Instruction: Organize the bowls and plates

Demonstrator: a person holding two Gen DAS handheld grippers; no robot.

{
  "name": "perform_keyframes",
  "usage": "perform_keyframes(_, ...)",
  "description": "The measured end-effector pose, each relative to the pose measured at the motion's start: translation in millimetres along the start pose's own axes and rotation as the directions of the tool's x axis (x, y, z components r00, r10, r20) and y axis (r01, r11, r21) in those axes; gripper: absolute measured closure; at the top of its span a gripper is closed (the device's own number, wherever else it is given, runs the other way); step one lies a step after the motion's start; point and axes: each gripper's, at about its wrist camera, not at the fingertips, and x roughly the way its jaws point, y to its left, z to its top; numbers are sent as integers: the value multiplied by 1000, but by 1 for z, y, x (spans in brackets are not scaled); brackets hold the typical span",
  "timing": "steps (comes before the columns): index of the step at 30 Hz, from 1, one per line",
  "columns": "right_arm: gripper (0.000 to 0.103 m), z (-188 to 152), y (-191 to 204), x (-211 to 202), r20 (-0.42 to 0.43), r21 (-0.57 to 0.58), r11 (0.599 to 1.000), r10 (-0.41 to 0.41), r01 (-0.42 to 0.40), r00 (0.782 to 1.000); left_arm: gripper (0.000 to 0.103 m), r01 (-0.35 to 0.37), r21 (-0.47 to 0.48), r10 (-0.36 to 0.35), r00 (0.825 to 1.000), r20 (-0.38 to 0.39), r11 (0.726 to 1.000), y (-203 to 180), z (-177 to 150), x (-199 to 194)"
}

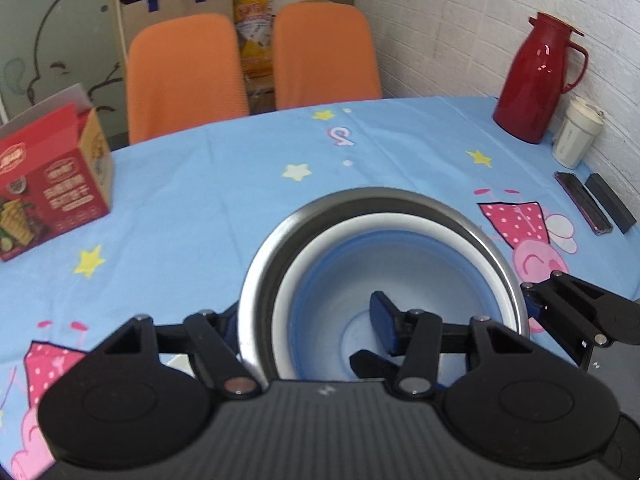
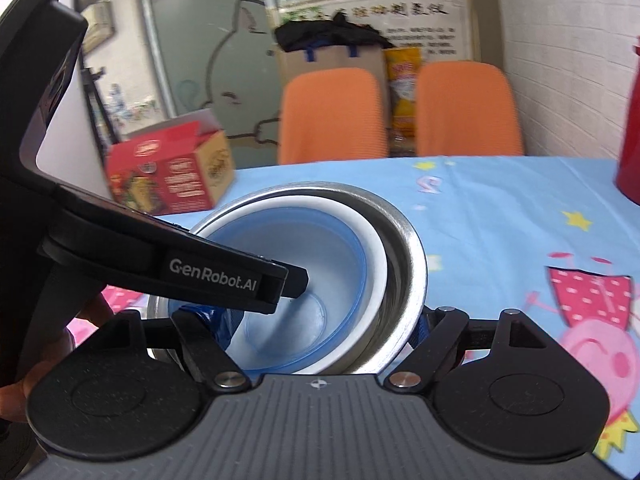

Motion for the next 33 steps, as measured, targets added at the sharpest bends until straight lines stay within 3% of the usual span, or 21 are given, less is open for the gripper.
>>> perform_keyframes(5, 35, -3, 46, 11, -25, -63, 993, 96, -98, 995, 51, -66, -64, 66, 998, 6, 996, 40, -31, -24)
perform_keyframes(8, 35, -10, 64, 16, -60, -82, 988, 128, -133, 990, 51, -67, -103, 66, 998, -9, 992, 57, -52, -24)
perform_keyframes(17, 35, -39, 82, 34, -172, -92, 987, 118, -135, 978, 50, -42, -168, 30, 997, -73, 985, 77, -83, 1)
perform_keyframes(18, 35, -41, 83, 37, -183, -90, 986, 120, -138, 976, 46, -40, -167, 29, 997, -67, 985, 78, -83, 2)
perform_keyframes(21, 37, -42, 83, 43, -189, -96, 984, 129, -149, 974, 39, -27, -171, 20, 999, -40, 985, 79, -82, 0)
perform_keyframes(25, 37, -38, 71, 26, -159, -101, 986, 116, -133, 981, 30, -74, -163, 86, 994, 67, 984, 79, -81, -22)
perform_keyframes(28, 37, -33, 56, 2, -87, -64, 991, 112, -118, 990, 29, -104, -174, 130, 981, 145, 979, 75, -77, -39)
perform_keyframes(33, 36, -26, 37, -15, -15, -20, 998, 56, -56, 998, 29, -118, -166, 149, 970, 191, 979, 53, -74, -51)
